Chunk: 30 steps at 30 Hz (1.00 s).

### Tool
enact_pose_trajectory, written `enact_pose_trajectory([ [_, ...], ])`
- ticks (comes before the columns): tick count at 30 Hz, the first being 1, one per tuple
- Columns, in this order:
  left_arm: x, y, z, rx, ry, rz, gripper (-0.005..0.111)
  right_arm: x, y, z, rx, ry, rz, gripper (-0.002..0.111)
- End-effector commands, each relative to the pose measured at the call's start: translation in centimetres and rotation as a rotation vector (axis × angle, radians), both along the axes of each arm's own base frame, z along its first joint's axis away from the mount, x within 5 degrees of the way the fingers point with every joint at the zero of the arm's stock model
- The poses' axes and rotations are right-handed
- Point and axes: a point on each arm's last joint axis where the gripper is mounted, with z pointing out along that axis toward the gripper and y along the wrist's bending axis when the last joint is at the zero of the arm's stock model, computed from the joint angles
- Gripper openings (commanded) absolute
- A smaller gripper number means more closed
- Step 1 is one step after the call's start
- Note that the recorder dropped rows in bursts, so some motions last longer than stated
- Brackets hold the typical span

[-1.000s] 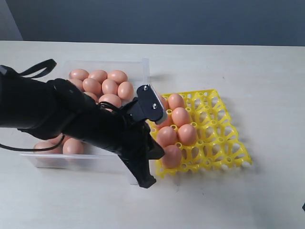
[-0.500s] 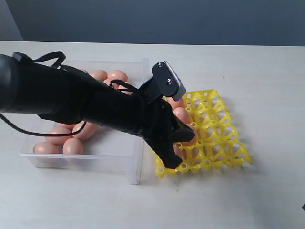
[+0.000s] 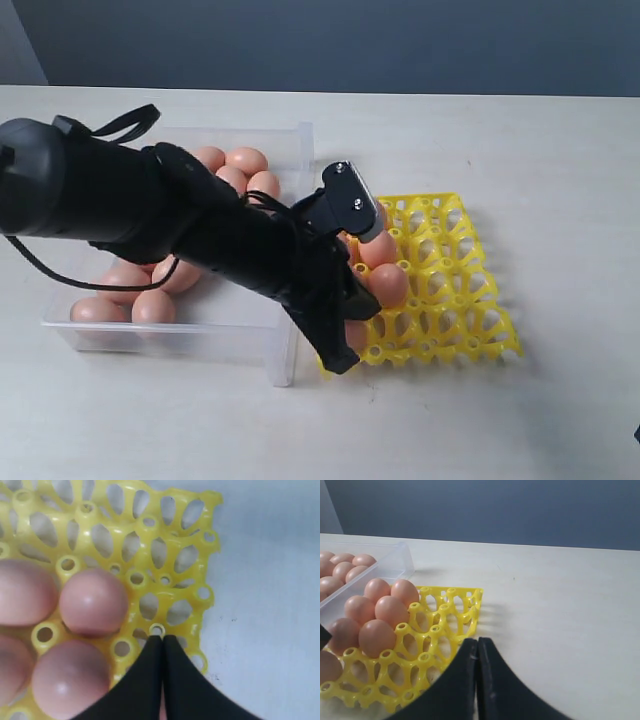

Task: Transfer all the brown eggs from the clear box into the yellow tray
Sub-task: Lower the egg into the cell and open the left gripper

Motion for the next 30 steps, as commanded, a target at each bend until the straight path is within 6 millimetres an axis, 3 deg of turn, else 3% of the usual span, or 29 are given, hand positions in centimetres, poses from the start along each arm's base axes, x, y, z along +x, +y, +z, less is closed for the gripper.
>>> enact_pose_trajectory([
  [1,0.2,0.2,1.4,-0.004,-0.06,0.036,0.001,0.0,0.0,0.2,0.002,-0.015,0.001,0.001],
  [11,-1.7,2.1,2.7,0.174,0.035,-0.007,0.001,0.0,0.0,0.2,0.002,-0.015,0.001,0.001],
  [20,-1.5,1.7,0.1,0.21,0.13,-0.021,0.0,0.0,0.0,0.2,0.002,-0.015,0.001,0.001],
  [30,-1.2,1.4,-0.1,0.188,0.106,-0.007,0.0,0.0,0.0,0.2,0.002,-0.015,0.001,0.001],
])
